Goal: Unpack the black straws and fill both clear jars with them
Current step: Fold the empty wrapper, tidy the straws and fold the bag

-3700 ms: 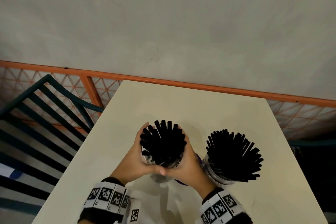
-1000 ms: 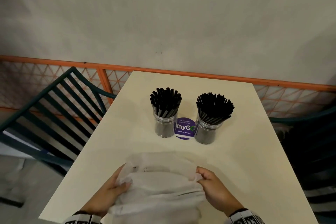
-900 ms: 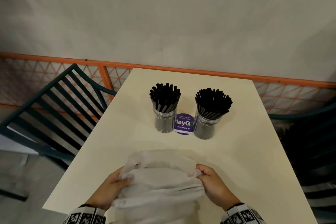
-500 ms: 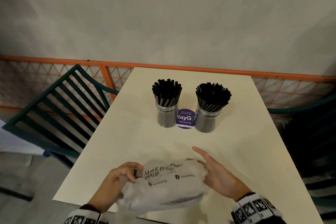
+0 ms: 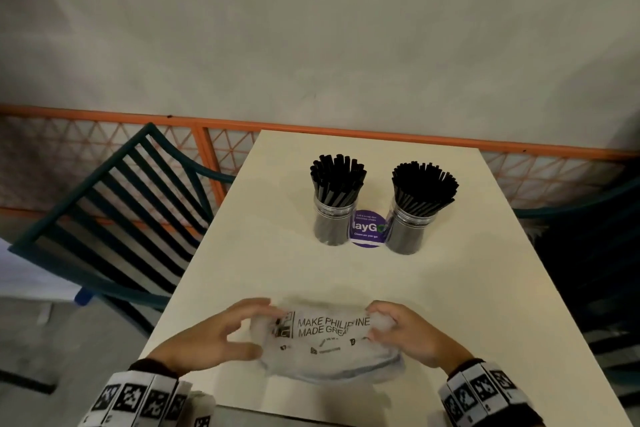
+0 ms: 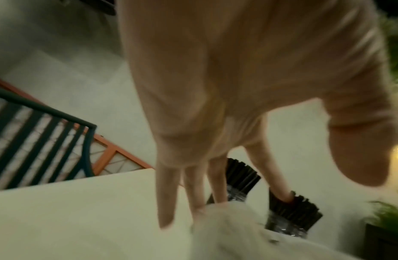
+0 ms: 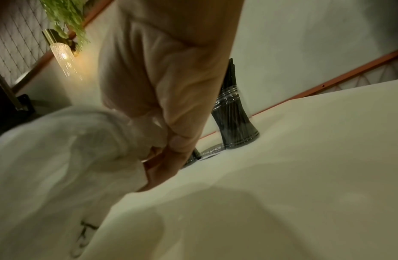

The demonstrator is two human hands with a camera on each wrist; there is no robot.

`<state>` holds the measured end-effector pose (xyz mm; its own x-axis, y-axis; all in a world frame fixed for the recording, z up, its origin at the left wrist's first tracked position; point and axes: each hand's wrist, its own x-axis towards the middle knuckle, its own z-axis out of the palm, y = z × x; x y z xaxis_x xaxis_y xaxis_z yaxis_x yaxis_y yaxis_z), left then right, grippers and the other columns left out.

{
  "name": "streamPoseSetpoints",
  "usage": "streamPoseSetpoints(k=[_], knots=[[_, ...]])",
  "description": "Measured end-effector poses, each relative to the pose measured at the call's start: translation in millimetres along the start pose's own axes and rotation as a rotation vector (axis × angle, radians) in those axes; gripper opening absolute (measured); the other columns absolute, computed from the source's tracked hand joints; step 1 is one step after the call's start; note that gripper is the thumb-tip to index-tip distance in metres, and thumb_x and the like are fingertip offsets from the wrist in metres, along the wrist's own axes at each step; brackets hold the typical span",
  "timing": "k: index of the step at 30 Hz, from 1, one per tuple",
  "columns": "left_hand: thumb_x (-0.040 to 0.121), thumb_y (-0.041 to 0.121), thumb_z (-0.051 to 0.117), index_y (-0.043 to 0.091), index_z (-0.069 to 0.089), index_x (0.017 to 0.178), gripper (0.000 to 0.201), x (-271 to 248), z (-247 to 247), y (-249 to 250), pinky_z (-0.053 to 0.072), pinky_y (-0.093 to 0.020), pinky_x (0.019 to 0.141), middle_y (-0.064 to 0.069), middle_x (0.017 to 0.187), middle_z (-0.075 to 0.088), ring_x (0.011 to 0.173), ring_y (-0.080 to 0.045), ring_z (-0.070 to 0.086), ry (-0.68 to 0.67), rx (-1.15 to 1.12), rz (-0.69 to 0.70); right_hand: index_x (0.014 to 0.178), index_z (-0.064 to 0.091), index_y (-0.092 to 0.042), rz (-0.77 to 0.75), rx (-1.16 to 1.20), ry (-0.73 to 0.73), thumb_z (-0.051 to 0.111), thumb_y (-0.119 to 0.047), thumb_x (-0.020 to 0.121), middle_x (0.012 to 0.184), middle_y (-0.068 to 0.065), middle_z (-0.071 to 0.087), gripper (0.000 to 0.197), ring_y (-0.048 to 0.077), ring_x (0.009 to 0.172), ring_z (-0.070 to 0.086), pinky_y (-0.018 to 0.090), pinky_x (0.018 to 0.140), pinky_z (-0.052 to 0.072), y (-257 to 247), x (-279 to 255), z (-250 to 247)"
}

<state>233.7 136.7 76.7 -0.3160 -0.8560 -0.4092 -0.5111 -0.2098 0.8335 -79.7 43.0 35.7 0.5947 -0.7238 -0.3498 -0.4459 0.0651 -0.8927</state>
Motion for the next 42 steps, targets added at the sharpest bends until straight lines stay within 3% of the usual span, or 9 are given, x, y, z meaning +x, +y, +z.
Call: streamPoseSetpoints(k=[6, 10, 15, 19, 23, 27, 31, 37, 42], knots=[[0.058, 0.065, 0.070, 0.037, 0.020, 0.140, 0.100, 61, 30, 39, 0.030, -0.032, 0.109, 0.007, 0.146, 0.032, 0.132, -0.014, 0.034, -0.053, 0.600, 0.020, 0.079, 0.060, -0.044, -0.140, -0.219, 0.026, 0.055, 0.001, 0.082, 0.093, -0.003, 0.056, 0.045, 0.002, 0.088, 0.055, 0.008, 0.078, 0.039, -5, -4, 4], [0.079, 0.034, 0.062, 0.023, 0.047, 0.122, 0.047, 74, 40, 37, 0.045, -0.027, 0.076, -0.005, 0.115, 0.064, 0.092, -0.018, 0.057, -0.178, 0.630, -0.010, 0.069, 0.061, -0.048, -0.269, -0.281, 0.167, 0.052, -0.015, 0.077, 0.088, -0.012, 0.052, 0.036, 0.001, 0.083, 0.056, 0.007, 0.074, 0.039, -14, -13, -4], [0.082, 0.011, 0.045, 0.012, 0.056, 0.105, 0.026, 71, 43, 26, 0.033, -0.012, 0.050, 0.008, 0.071, 0.054, 0.073, -0.019, 0.054, 0.068, 0.508, 0.066, 0.082, 0.061, -0.030, -0.297, -0.583, 0.203, 0.052, -0.029, 0.076, 0.099, -0.027, 0.039, 0.010, -0.001, 0.096, 0.043, 0.019, 0.084, 0.040, -27, -29, 1], [0.073, 0.014, 0.041, 0.012, 0.056, 0.103, 0.034, 68, 47, 19, 0.040, -0.023, 0.059, -0.011, 0.083, 0.067, 0.074, -0.024, 0.061, 0.144, 0.411, 0.147, 0.093, 0.062, -0.023, -0.032, -0.786, -0.056, 0.067, -0.065, 0.063, 0.136, -0.010, 0.025, 0.051, 0.008, 0.127, 0.013, 0.032, 0.110, 0.017, -50, -32, 12], [0.074, 0.010, 0.041, 0.022, 0.052, 0.099, 0.030, 68, 55, 33, 0.039, -0.014, 0.055, 0.004, 0.074, 0.061, 0.060, -0.002, 0.053, 0.246, 0.187, 0.255, 0.127, 0.031, -0.033, -0.003, -0.670, 0.062, 0.076, -0.058, 0.057, 0.136, -0.009, 0.036, 0.088, 0.014, 0.126, 0.035, 0.040, 0.114, 0.021, -55, -9, 29], [0.075, 0.013, 0.045, 0.032, 0.054, 0.093, 0.028, 71, 54, 46, 0.047, -0.017, 0.059, 0.000, 0.074, 0.066, 0.066, -0.003, 0.060, 0.395, -0.164, 0.277, 0.131, 0.006, -0.043, -0.109, -0.127, 0.120, 0.061, -0.082, 0.049, 0.140, -0.024, 0.024, 0.106, -0.014, 0.126, 0.030, 0.021, 0.113, 0.026, -48, -2, 52], [0.074, -0.003, 0.069, 0.018, 0.053, 0.093, 0.032, 77, 64, 57, 0.053, -0.017, 0.065, -0.005, 0.090, 0.060, 0.088, -0.018, 0.058, 0.449, -0.581, 0.245, 0.136, 0.003, -0.025, -0.174, 0.094, 0.212, 0.072, -0.062, 0.061, 0.136, -0.021, 0.020, 0.109, -0.035, 0.114, 0.024, -0.007, 0.093, 0.024, -54, -12, 58], [0.087, 0.011, 0.055, 0.026, 0.040, 0.101, 0.025, 77, 85, 79, 0.051, -0.017, 0.066, -0.003, 0.099, 0.053, 0.076, 0.007, 0.059, 0.155, -0.573, 0.322, 0.144, -0.003, -0.029, -0.088, 0.417, 0.285, 0.076, -0.052, 0.063, 0.150, -0.010, 0.021, 0.115, -0.011, 0.129, 0.034, 0.007, 0.093, 0.040, -33, -41, 60], [0.075, 0.017, 0.057, 0.034, 0.033, 0.117, 0.051, 80, 105, 83, 0.048, -0.018, 0.077, 0.001, 0.114, 0.053, 0.094, 0.004, 0.059, -0.285, -0.617, 0.297, 0.119, 0.056, -0.021, -0.001, 0.595, 0.550, 0.075, -0.026, 0.061, 0.111, 0.002, 0.069, 0.061, 0.022, 0.103, 0.063, 0.034, 0.083, 0.053, -6, -76, 51]])
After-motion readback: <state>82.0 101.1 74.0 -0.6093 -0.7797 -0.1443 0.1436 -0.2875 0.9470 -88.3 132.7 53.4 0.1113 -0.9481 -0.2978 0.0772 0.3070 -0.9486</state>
